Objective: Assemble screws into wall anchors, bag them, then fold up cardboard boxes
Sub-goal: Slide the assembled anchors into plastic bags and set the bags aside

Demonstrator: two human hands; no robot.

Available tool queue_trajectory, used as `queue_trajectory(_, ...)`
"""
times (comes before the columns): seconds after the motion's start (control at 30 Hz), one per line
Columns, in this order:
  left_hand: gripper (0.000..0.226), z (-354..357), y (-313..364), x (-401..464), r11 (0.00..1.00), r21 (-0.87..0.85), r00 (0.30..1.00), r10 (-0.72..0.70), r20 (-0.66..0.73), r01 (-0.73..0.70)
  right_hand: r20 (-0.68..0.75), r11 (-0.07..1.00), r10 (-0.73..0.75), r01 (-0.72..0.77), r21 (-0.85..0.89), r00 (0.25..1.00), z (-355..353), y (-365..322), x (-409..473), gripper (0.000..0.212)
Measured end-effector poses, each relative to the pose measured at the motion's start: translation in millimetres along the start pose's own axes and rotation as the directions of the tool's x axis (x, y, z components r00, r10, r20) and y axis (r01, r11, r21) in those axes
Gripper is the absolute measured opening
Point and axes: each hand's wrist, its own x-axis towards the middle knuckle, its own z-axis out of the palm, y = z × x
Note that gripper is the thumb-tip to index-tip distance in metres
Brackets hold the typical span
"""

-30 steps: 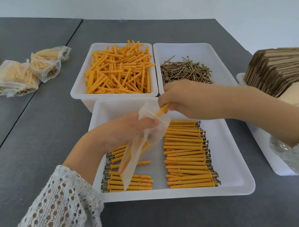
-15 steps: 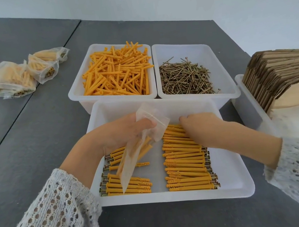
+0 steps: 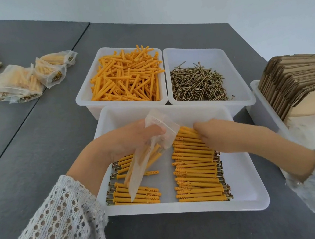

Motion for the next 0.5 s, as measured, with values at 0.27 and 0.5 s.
queue_trajectory(0.27,0.027,0,1,-1,1.0,0.026,1.0,-0.011,-0.001,0.011,-0.218,0.999,-0.029,0.019,-0.049,0.976,-69,11,-10,0.023)
queue_trajectory(0.5,0.039,3,3,-1,0.999,0.043,0.998,-0.005,0.068,0.002,-0.283,0.941,-0.328,0.284,-0.184,0.901,-59,-39,-4,0.02)
